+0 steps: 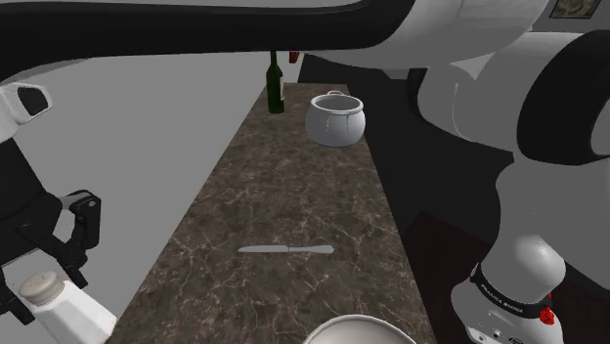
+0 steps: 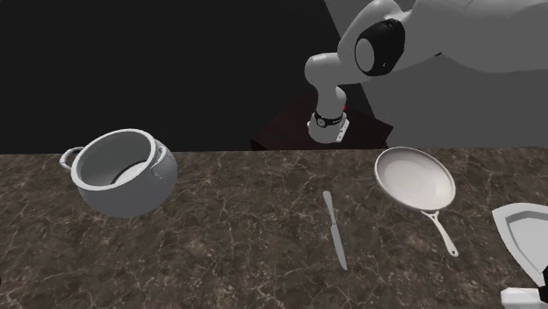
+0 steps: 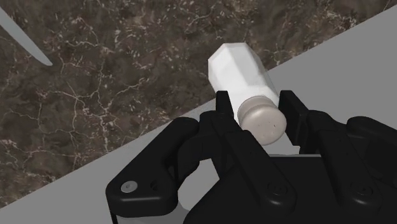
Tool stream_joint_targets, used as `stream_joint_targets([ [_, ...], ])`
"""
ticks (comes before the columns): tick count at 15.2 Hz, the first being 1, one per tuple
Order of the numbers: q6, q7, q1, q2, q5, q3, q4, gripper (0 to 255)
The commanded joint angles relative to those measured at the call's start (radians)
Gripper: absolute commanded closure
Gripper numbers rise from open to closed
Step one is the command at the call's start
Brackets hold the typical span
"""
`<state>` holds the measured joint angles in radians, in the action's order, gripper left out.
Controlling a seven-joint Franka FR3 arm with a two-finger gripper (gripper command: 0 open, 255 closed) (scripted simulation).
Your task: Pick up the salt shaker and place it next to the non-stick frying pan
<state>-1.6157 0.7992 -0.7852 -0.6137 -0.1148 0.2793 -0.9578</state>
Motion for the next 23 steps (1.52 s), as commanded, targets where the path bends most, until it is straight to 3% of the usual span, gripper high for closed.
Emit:
stream_joint_targets([
  [1, -0.027, 0.004, 0.001, 0.003, 0.0, 0.0, -0.029, 255],
  [11, -0.183, 0.005, 0.022, 0.035, 0.006, 0.001, -0.219, 255],
  [23, -0.338, 0.007, 0.033, 0.025, 0.001, -0.003, -0.364, 255],
])
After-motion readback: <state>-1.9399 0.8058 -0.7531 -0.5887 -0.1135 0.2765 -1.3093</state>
